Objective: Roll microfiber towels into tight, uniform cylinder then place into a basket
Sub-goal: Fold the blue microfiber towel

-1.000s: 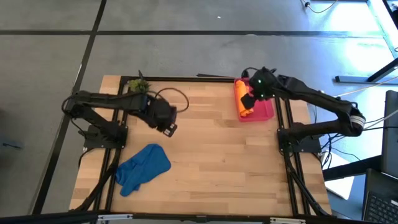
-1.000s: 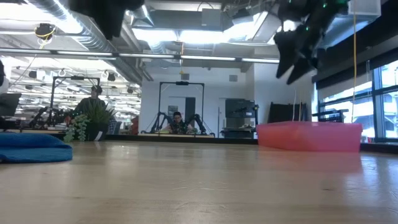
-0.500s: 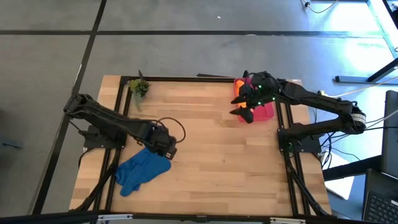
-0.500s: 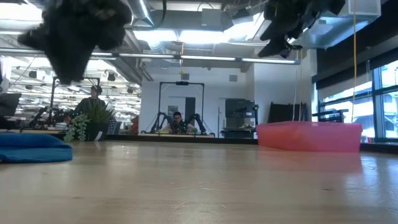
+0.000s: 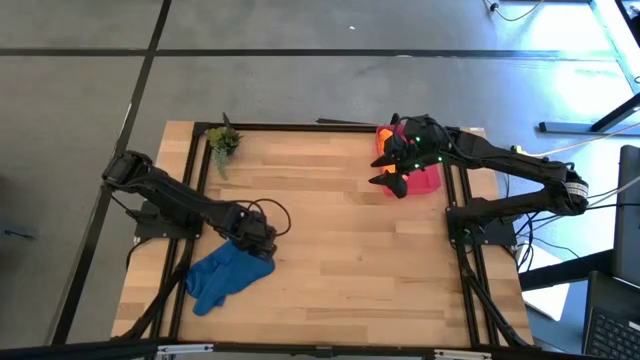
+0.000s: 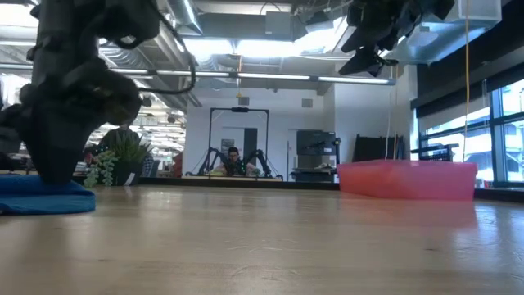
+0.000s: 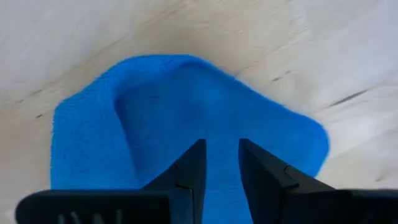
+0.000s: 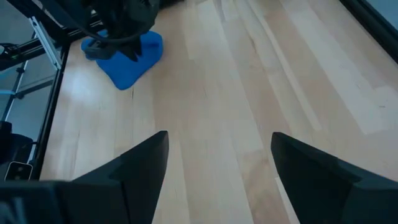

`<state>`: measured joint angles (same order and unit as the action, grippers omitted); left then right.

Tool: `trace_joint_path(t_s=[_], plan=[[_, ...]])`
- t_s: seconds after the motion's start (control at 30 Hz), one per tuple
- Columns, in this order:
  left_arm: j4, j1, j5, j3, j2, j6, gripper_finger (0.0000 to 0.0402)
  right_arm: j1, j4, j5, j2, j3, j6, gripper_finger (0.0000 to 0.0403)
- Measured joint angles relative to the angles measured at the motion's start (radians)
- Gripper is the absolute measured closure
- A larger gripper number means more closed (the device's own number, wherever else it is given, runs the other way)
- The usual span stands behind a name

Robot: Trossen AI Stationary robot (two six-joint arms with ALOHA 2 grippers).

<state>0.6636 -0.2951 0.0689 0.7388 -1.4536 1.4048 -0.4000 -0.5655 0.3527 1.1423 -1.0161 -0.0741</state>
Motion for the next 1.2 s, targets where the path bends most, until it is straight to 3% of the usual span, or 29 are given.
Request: trace_joint_path(t_s=[0.2,0.47,0.7,0.83,1.0,1.2], plan=[[-0.039,0.0,-0.054,-0.054,0.0,0.0,0.0317,0.0,0.0,0.0,0.0,0.0,0.0,0.0118],[-0.227,0.033,-0.176,-0.131,0.006,-0.034,0.0317,0.0,0.0,0.0,0.0,0.0,0.0,0.0118],[-0.357,0.135,-0.295,-0.163,0.002,-0.19,0.0317,0.0,0.0,0.0,0.0,0.0,0.001,0.0118],[-0.409,0.2,-0.272,-0.162,0.0,-0.279,0.0317,0.0,0.0,0.0,0.0,0.0,0.005,0.0118],[-0.361,0.219,-0.116,-0.086,0.014,-0.416,0.0317,0.0,0.0,0.0,0.0,0.0,0.028,0.0118],[-0.085,0.129,-0.156,0.064,0.104,-0.456,0.0317,0.0,0.005,0.037,0.0,0.0,0.055,0.0118]])
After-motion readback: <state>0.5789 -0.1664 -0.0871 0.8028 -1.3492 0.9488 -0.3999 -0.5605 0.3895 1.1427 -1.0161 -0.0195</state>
